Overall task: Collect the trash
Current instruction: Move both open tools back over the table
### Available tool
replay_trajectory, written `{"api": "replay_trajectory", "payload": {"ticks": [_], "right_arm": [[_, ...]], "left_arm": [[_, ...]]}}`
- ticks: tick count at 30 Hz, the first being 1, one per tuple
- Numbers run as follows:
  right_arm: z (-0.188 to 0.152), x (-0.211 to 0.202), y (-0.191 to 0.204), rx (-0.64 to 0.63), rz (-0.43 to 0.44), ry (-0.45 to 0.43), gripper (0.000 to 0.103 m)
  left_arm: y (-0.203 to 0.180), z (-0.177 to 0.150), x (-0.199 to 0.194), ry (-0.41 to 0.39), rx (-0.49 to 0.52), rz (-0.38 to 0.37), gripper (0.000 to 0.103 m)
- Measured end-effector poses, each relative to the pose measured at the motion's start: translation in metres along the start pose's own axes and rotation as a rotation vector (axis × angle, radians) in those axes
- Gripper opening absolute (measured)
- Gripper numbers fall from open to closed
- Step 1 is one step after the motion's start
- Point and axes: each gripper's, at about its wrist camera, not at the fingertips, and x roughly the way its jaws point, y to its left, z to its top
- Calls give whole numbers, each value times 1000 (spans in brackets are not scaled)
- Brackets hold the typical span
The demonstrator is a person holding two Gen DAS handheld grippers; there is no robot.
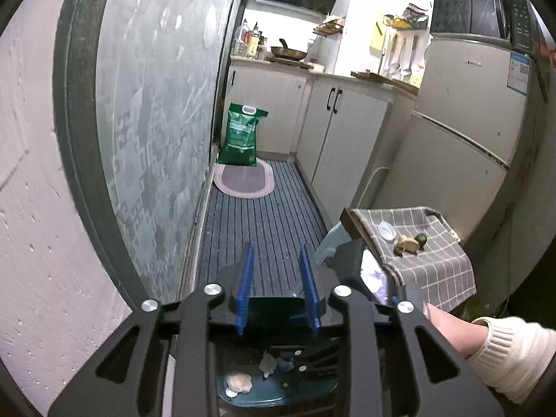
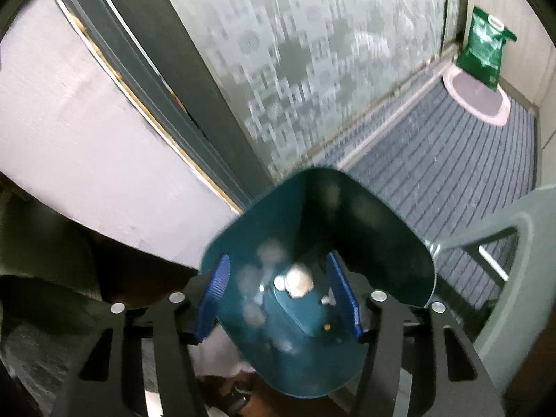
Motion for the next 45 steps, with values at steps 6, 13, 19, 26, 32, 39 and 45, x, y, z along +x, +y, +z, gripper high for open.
{"api": "replay_trajectory", "payload": {"ticks": [6,13,19,26,32,39,45], "right_arm": [[10,-43,-3,-9,13,-114,46],[8,-95,-22,24,-17,-235,42],[-2,-135,-50,69,-56,-316,42],[-21,-172,-82,122,-90,-372,40],[-40,-201,-109,175,-114,-421,40],[-63,-225,-133,213,-157,-446,40],[-82,-237,-153,245,-200,-448,40]], "left_arm": [[-8,7,-1,-22,-4,3,33],[-31,14,6,-35,19,-27,35],[-52,17,17,-30,41,-54,36],[-79,19,35,-7,79,-82,37],[-108,17,55,21,117,-107,37],[-140,10,85,61,166,-138,38],[-166,-2,119,129,215,-157,38]]}}
